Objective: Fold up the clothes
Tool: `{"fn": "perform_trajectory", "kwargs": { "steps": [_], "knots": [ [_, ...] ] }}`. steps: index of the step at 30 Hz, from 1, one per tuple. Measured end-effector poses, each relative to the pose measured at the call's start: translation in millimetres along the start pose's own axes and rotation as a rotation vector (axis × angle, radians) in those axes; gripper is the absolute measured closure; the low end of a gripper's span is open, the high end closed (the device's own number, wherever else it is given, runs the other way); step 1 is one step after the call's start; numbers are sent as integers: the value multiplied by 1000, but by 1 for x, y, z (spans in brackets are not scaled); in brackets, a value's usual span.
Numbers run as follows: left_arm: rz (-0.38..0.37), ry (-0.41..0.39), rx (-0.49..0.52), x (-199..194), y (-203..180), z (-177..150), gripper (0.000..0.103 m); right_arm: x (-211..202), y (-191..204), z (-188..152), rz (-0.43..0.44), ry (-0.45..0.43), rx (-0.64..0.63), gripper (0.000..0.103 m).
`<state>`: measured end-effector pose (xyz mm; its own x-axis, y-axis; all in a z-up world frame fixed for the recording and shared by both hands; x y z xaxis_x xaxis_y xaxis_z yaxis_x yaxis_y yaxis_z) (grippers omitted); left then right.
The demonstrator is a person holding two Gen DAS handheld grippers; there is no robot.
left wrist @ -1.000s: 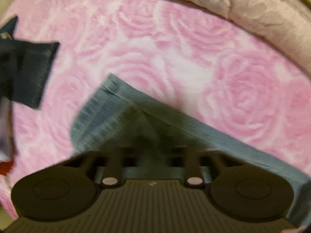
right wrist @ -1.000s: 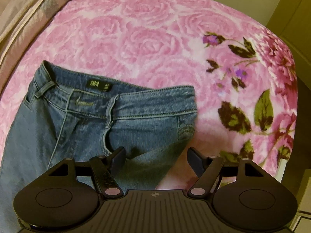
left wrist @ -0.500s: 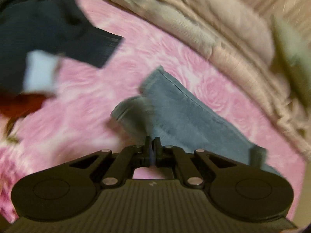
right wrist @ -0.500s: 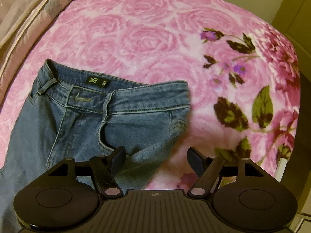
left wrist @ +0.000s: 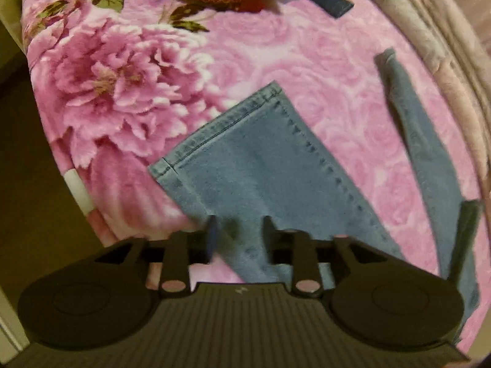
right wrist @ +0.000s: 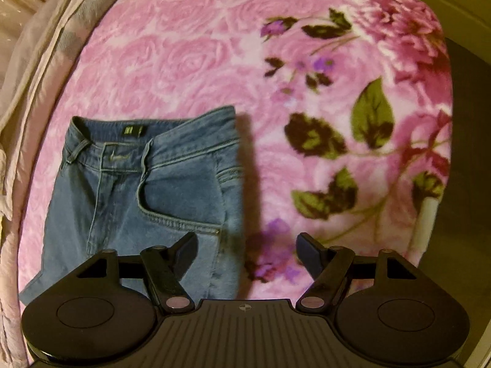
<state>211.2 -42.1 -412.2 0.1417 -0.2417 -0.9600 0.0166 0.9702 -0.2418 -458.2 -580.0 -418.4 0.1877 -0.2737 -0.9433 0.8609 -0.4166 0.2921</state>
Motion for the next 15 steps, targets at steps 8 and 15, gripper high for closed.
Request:
{"fn": "perform_trajectory", "kwargs": {
  "steps": [8, 15],
  "knots": [
    [-42, -52, -224, 28, 38, 9, 70, 10, -5, 1, 80, -80, -18, 9],
    [-52, -20, -134, 42, 30, 4, 103, 17, -21, 20, 130, -175, 43, 9]
  ]
}}
Point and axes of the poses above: each gripper's, at about its wrist camera, not at the fingertips, and x roughly the way its jaws point, y to its left, z to its top, the point moved 6 cm from there along x, roughly the way its jaws point, and after that the axes turned 3 degrees about y, right-handed, at the moved point
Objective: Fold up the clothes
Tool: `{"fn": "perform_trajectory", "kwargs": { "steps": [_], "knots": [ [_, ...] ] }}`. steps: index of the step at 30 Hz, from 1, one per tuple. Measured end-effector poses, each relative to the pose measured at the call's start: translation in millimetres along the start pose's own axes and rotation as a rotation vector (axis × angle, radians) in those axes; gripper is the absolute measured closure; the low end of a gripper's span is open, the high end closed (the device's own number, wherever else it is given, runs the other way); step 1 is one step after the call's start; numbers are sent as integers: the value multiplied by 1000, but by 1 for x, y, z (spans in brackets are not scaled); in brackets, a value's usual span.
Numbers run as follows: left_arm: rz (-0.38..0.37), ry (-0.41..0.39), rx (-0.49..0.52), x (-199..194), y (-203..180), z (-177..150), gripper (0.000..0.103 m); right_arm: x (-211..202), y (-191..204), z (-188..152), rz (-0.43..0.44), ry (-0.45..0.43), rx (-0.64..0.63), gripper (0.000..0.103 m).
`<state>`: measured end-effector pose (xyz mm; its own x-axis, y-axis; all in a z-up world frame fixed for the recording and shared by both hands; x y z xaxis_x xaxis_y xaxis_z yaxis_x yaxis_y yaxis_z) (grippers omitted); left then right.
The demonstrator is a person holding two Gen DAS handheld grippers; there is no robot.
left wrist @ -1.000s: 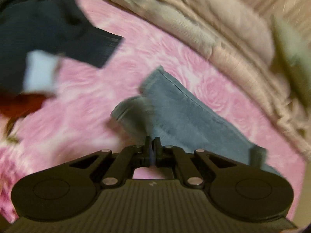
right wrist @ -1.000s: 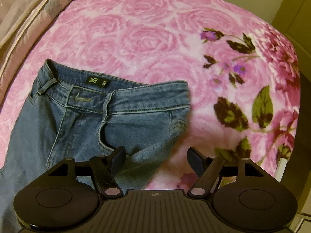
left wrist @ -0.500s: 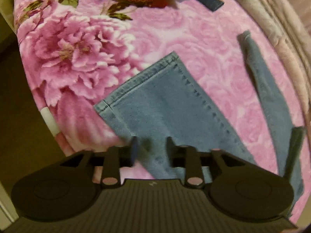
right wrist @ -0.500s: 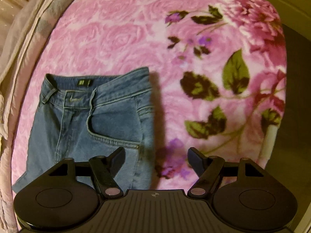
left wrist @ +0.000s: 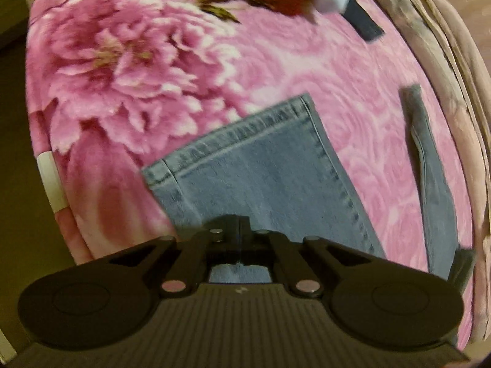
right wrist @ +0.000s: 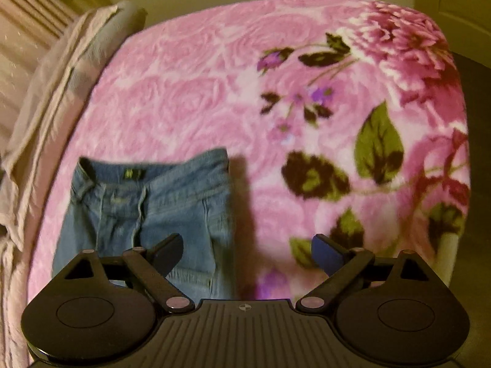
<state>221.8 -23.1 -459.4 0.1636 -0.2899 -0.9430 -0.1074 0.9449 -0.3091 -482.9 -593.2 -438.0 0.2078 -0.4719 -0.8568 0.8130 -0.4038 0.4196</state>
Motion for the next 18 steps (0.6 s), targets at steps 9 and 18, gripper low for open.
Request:
{"fn": "perform_trajectory", "kwargs": {
  "steps": [9, 18],
  "knots": [
    [-17, -27, 75, 4, -20, 14, 103, 32, 19, 7, 74, 81, -66, 92],
    [-123, -184, 188, -84, -81, 105, 103, -23, 54, 22, 236, 39, -73, 96]
  ]
}}
Point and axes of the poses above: each gripper's, at about its wrist camera, not at the fingertips, and x roughly the way its jaws point, y to its left, z to its top, the point moved 6 cm from there along x, roughly the way its jaws point, and after that the axes turned 3 degrees about y, right-handed, at the moved point
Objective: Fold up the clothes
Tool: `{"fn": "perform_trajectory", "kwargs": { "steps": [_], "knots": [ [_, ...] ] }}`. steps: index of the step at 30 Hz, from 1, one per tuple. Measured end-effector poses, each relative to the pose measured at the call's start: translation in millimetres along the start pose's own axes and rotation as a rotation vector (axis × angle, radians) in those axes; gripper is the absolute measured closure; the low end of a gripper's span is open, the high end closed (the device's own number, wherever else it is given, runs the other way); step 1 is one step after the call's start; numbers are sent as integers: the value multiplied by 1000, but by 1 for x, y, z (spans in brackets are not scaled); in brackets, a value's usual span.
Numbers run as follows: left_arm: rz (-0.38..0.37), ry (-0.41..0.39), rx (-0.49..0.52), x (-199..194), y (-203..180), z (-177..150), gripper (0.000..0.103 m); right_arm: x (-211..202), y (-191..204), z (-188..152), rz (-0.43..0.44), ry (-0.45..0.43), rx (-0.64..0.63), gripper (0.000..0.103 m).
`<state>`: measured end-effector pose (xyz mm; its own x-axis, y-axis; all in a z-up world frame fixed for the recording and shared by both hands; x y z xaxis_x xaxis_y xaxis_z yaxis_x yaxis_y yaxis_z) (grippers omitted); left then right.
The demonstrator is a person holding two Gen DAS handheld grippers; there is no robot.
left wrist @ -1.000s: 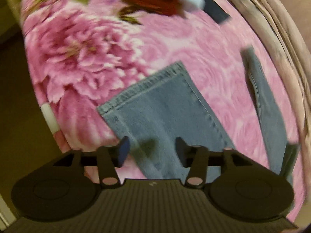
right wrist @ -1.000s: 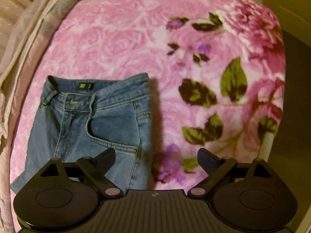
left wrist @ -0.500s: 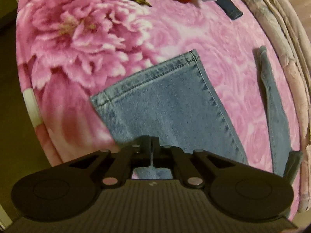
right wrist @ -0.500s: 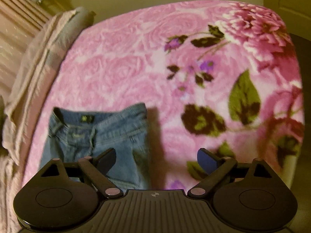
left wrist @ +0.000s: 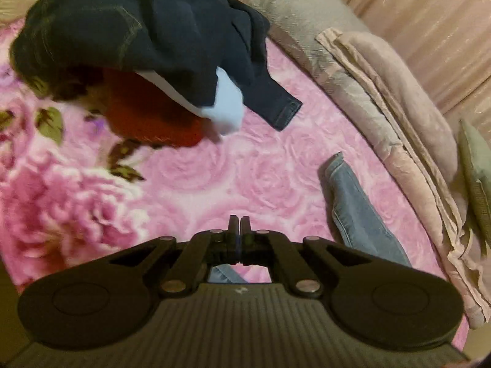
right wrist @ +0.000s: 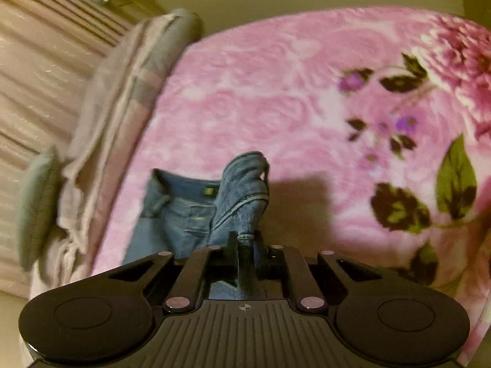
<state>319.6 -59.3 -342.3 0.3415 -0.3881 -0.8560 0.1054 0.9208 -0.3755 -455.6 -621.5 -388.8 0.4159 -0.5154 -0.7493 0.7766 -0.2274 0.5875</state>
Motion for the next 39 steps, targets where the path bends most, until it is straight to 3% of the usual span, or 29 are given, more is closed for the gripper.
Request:
{"fn": "perform_trajectory", "kwargs": {
  "steps": [1, 2, 3, 5, 10, 12, 16, 18, 19, 20, 21, 22, 24, 26, 28, 31, 34, 36, 39],
  "knots": [
    [5, 17, -5, -6, 0, 0, 100, -1, 2, -1, -1, 10, -4, 96],
    [11, 40, -14, -9, 4, -9, 86, 0, 0, -4, -9, 12, 8, 96],
    [24, 67, -28, -10, 10, -21, 60, 1, -2, -7, -18, 14, 23, 96],
    [43, 109, -89, -6, 29, -55, 38, 4, -10, -13, -40, 4, 60, 96],
    [61, 236, -315, 26, 80, -139, 42, 6, -21, -20, -76, 1, 89, 91],
    [58, 209, -347, 31, 88, -149, 46, 9, -20, -21, -101, 10, 64, 85],
    [47, 132, -384, 40, 93, -156, 50, 13, -22, -24, -128, 25, 37, 85],
    [62, 105, -380, 44, 91, -154, 77, 16, -25, -25, -127, 26, 50, 85],
    [79, 100, -373, 46, 89, -153, 83, 18, -28, -26, -132, 26, 61, 85],
    [90, 96, -367, 47, 87, -151, 98, 19, -29, -27, -137, 29, 67, 85],
    [63, 95, -363, 45, 84, -145, 99, 20, -28, -27, -149, 28, 60, 86],
    [35, 94, -359, 43, 81, -140, 100, 21, -28, -27, -163, 27, 52, 102],
    [-33, 74, -313, 35, 64, -118, 100, 14, -20, -25, -137, 11, 43, 102],
    [-114, 39, -236, 22, 38, -88, 100, 2, -9, -21, -73, -12, 45, 102],
    [-242, -45, -159, -6, 2, -46, 100, -20, 3, -19, 21, -45, 48, 102],
    [-327, -154, -63, -54, -16, -24, 100, -55, 15, -17, 173, -90, 52, 102],
    [-402, -255, 30, -101, -31, -5, 99, -78, 14, -30, 209, -90, 0, 102],
    [-282, -193, 31, -85, -3, -29, 98, -72, -6, -46, 118, -41, 10, 102],
    [14, -9, -27, -20, 56, -78, 98, -50, -50, -72, -86, 61, 54, 101]
  ]
}}
Point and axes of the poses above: each gripper's, at about its wrist camera, not at the fingertips, and x roughly the way its jaws point, y to its left, z to its top, the point moved 6 cm from there along x, roughly the way its jaws point, and after that the axes turned 3 degrees about y, right-handed, at the moved point
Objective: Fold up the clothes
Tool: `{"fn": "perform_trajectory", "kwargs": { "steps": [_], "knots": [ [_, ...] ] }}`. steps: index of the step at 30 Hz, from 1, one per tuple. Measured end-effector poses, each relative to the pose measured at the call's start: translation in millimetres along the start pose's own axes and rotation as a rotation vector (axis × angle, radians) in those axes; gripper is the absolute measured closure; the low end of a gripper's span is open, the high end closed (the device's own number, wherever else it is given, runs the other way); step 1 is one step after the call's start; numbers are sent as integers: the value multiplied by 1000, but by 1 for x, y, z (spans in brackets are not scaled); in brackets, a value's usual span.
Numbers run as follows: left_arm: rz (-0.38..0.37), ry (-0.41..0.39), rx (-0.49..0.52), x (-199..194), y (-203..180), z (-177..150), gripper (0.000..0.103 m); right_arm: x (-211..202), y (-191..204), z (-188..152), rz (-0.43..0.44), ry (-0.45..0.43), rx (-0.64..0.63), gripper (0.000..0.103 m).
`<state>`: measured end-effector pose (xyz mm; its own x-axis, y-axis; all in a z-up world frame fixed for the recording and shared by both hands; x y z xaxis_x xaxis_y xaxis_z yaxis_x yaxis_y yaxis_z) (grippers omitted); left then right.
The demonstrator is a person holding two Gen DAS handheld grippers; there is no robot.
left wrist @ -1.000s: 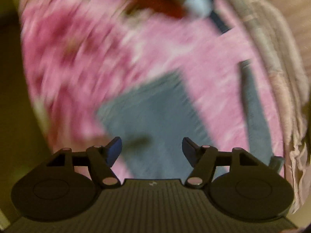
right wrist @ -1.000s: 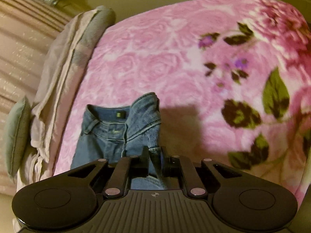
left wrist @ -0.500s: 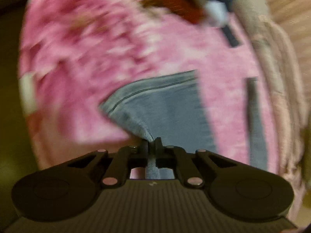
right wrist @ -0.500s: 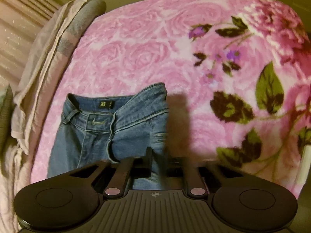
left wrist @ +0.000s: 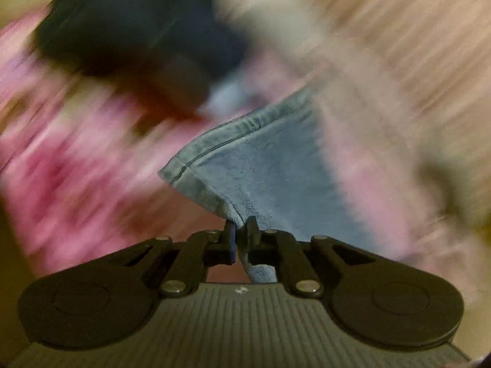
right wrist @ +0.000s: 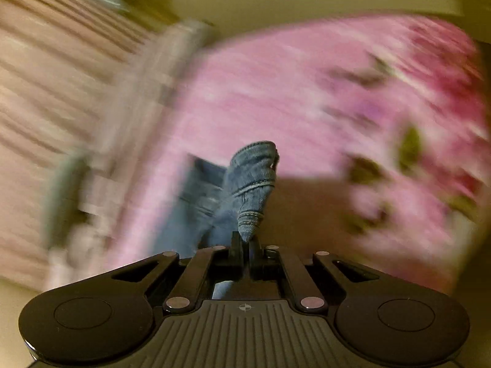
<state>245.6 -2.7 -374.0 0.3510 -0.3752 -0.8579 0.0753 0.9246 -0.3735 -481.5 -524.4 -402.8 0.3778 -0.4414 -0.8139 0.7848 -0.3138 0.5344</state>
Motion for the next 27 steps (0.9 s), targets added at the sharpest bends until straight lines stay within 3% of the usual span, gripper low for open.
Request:
{"fn": "perform_trajectory", "kwargs": {
  "steps": [2, 4, 5, 8, 11, 15, 18, 20, 24, 27],
  "knots": [
    [172, 102, -68, 35, 35, -27, 98, 16, -25, -14, -113, 69, 36, 87],
    [260, 123, -64, 44, 49, -39, 95, 20, -27, -18, -214, 95, -2, 46],
    [297, 131, -63, 47, 54, -45, 95, 19, -24, -16, -253, 90, -51, 41],
    [278, 91, -13, 38, 39, -39, 94, 12, -12, -5, -356, 60, -186, 40],
    [288, 47, 68, 31, 16, -32, 89, 6, -3, 7, -394, -16, -240, 40],
    [354, -54, 153, 25, -5, -26, 89, 0, 17, 19, -358, -73, -314, 40],
    [363, -57, 159, 19, -15, -25, 89, 10, 38, 22, -319, -68, -402, 40],
    [310, -44, 163, 18, -29, -27, 89, 18, 49, 23, -294, -64, -436, 40],
    [178, -24, 205, 32, -73, -26, 70, 38, 72, 32, -226, -44, -474, 40],
    [72, 6, 225, 62, -115, -21, 63, 62, 94, 44, -191, -26, -516, 40]
  ]
}}
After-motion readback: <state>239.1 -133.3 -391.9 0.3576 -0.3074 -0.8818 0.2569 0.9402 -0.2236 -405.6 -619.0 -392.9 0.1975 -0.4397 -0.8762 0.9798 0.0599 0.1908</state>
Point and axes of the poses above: each gripper's, at about its wrist camera, not at the fingertips, and x roughly the way its jaws point, y to its left, z to its top, the point moved 6 cm from there along x, roughly the way its jaws point, and after that the axes turned 3 degrees about y, right-handed, at the moved point
